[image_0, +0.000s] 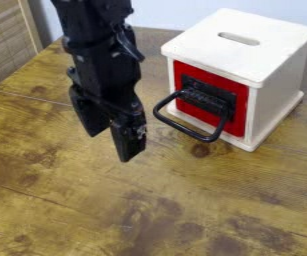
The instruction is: Close the drawer
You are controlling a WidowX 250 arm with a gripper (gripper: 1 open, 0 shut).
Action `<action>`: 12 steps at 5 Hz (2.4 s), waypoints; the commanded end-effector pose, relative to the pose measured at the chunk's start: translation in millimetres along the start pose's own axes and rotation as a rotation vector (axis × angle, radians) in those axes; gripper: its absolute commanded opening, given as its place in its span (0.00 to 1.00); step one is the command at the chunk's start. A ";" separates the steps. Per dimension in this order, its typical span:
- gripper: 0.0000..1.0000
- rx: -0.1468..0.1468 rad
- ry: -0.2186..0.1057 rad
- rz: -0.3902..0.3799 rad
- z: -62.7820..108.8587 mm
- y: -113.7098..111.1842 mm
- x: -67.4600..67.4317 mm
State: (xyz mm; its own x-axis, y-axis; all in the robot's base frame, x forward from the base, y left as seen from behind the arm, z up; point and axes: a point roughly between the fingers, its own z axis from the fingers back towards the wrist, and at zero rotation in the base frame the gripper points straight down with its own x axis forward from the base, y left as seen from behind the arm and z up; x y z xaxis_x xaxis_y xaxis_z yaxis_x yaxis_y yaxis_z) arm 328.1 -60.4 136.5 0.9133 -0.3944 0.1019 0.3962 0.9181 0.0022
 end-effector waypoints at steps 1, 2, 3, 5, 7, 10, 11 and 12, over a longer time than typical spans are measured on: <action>1.00 0.023 -0.068 0.018 23.0 12.4 -1.2; 1.00 0.016 -0.065 0.019 21.5 15.6 0.6; 1.00 0.014 -0.063 0.018 20.3 18.8 4.0; 1.00 0.015 -0.059 0.014 18.6 20.5 11.7; 1.00 0.016 -0.049 0.007 15.4 13.8 9.8; 1.00 0.019 -0.055 -0.022 19.0 4.6 8.0; 1.00 0.021 -0.064 -0.039 21.7 2.7 8.7; 1.00 0.022 -0.074 -0.041 24.5 1.8 8.2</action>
State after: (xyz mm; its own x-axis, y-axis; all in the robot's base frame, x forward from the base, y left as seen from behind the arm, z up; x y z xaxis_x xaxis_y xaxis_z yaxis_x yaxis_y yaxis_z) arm 335.4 -55.4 135.7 0.9055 -0.4130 0.0974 0.4145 0.9100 0.0048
